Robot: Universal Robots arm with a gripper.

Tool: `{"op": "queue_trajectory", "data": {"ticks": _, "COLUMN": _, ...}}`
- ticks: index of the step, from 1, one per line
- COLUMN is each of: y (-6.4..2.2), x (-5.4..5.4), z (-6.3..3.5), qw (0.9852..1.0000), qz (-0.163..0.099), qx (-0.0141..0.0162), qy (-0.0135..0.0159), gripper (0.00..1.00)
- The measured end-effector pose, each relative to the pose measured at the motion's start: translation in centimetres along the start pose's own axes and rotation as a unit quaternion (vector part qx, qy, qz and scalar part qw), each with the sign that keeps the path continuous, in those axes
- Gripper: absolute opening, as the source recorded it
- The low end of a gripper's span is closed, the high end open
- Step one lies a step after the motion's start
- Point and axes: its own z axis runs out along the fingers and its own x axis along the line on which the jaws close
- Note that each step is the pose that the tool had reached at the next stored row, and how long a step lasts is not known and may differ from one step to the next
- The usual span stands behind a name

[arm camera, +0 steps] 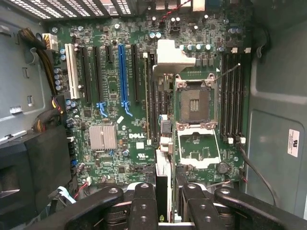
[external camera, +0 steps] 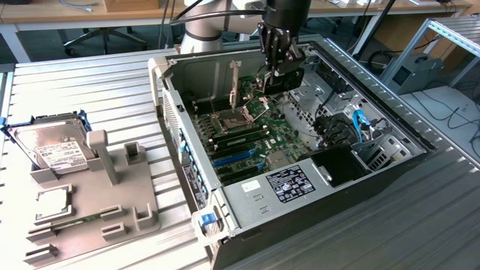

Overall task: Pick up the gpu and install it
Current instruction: 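Insert the gpu into the slot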

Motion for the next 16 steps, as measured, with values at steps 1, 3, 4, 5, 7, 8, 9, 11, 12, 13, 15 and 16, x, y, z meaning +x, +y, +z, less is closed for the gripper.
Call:
{"op": "queue_trajectory", "data": {"ticks": 1, "y": 0.0, "x": 0.0, "z": 0.0, "qw": 1.0, "qz": -0.002, "qx": 0.0001, "qy": -0.0002, "gripper": 0.26}}
{"op": "queue_trajectory", "data": {"ticks": 3, "y": 0.0, "x": 0.0, "z": 0.0, "qw": 1.0, "qz": -0.005, "qx": 0.0001, "qy": -0.0006, "gripper": 0.26}}
{"op": "queue_trajectory", "data": {"ticks": 4, "y": 0.0, "x": 0.0, "z": 0.0, "qw": 1.0, "qz": -0.007, "qx": 0.0002, "qy": -0.0007, "gripper": 0.26}}
{"op": "queue_trajectory", "data": {"ticks": 5, "y": 0.0, "x": 0.0, "z": 0.0, "qw": 1.0, "qz": -0.008, "qx": 0.0002, "qy": -0.0009, "gripper": 0.26}}
{"op": "queue_trajectory", "data": {"ticks": 7, "y": 0.0, "x": 0.0, "z": 0.0, "qw": 0.9999, "qz": -0.011, "qx": 0.0003, "qy": -0.0012, "gripper": 0.26}}
{"op": "queue_trajectory", "data": {"ticks": 8, "y": 0.0, "x": 0.0, "z": 0.0, "qw": 0.9999, "qz": -0.013, "qx": 0.0004, "qy": -0.0014, "gripper": 0.26}}
{"op": "queue_trajectory", "data": {"ticks": 9, "y": 0.0, "x": 0.0, "z": 0.0, "qw": 0.9999, "qz": -0.014, "qx": 0.0004, "qy": -0.0016, "gripper": 0.26}}
{"op": "queue_trajectory", "data": {"ticks": 11, "y": 0.0, "x": 0.0, "z": 0.0, "qw": 0.9998, "qz": -0.018, "qx": 0.0006, "qy": -0.002, "gripper": 0.26}}
{"op": "queue_trajectory", "data": {"ticks": 12, "y": 0.0, "x": 0.0, "z": 0.0, "qw": 0.9997, "qz": -0.023, "qx": 0.0007, "qy": -0.0025, "gripper": 0.26}}
{"op": "queue_trajectory", "data": {"ticks": 13, "y": 0.0, "x": 0.0, "z": 0.0, "qw": 0.9997, "qz": -0.026, "qx": 0.0008, "qy": -0.0028, "gripper": 0.26}}
{"op": "queue_trajectory", "data": {"ticks": 15, "y": 0.0, "x": 0.0, "z": 0.0, "qw": 0.9994, "qz": -0.034, "qx": 0.0011, "qy": -0.0037, "gripper": 0.26}}
{"op": "queue_trajectory", "data": {"ticks": 16, "y": 0.0, "x": 0.0, "z": 0.0, "qw": 0.9991, "qz": -0.042, "qx": 0.0013, "qy": -0.0045, "gripper": 0.26}}
